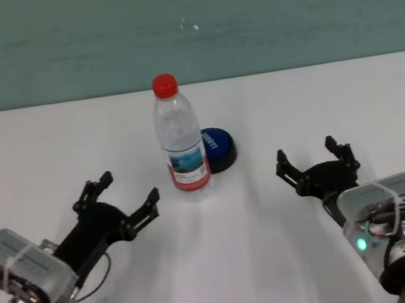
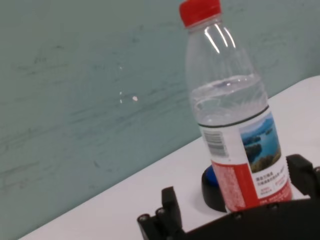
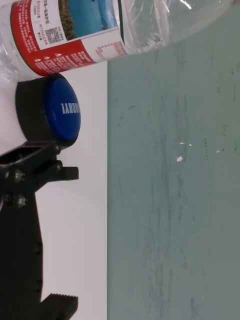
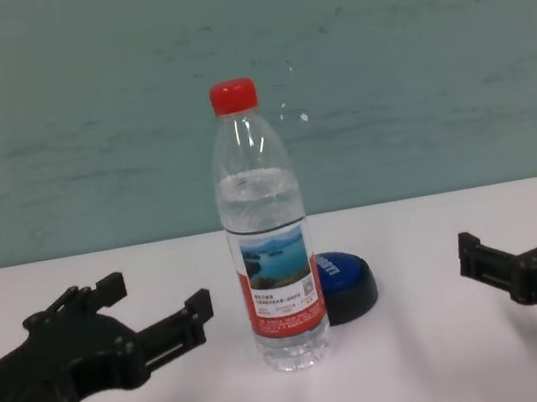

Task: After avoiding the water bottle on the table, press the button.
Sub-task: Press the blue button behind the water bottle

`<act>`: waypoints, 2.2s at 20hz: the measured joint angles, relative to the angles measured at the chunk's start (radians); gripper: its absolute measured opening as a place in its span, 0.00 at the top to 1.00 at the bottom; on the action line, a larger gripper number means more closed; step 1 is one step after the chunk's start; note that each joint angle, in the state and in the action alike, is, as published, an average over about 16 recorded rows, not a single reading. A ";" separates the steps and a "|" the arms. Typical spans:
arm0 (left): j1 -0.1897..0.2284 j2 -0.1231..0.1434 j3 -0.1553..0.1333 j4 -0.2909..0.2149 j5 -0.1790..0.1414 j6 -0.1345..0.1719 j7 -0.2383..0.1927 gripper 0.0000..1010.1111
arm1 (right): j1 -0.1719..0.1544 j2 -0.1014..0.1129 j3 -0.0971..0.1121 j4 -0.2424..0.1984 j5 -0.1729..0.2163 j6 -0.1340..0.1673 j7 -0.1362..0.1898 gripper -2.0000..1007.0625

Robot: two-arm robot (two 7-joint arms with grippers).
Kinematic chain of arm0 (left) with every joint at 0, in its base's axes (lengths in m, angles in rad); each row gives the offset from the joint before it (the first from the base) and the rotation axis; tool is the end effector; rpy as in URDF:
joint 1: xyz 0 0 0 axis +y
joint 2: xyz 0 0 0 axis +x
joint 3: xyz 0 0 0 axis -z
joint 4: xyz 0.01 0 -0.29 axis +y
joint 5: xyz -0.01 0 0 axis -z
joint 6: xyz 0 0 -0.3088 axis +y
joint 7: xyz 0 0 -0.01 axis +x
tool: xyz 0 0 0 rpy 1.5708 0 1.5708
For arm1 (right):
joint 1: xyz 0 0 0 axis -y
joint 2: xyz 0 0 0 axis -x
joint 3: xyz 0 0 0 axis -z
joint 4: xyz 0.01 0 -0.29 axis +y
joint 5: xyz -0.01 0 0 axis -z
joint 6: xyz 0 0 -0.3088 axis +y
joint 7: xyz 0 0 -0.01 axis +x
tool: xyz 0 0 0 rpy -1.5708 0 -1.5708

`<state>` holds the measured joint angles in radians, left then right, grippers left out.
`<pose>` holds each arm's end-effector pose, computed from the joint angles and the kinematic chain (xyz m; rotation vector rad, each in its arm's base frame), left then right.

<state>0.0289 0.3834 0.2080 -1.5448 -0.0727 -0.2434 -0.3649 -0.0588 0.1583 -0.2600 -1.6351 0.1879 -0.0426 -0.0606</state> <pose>0.3121 0.0517 -0.3181 0.1595 -0.2855 0.9574 0.3002 0.0394 -0.3071 0.0396 0.0387 -1.3662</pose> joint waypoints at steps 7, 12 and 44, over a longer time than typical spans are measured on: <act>-0.041 -0.009 0.024 0.037 -0.001 -0.007 -0.003 0.01 | 0.000 0.000 0.000 0.000 0.000 0.000 0.000 0.00; -0.058 -0.013 0.037 0.055 -0.001 -0.007 -0.004 0.01 | 0.000 0.000 0.000 0.000 0.000 0.000 0.000 0.00; -0.016 0.010 0.046 -0.006 0.031 0.000 0.015 0.01 | 0.000 0.000 0.000 0.000 0.000 0.000 0.000 0.00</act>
<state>0.0126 0.3938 0.2541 -1.5508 -0.0420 -0.2437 -0.3496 -0.0588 0.1583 -0.2600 -1.6351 0.1879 -0.0427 -0.0605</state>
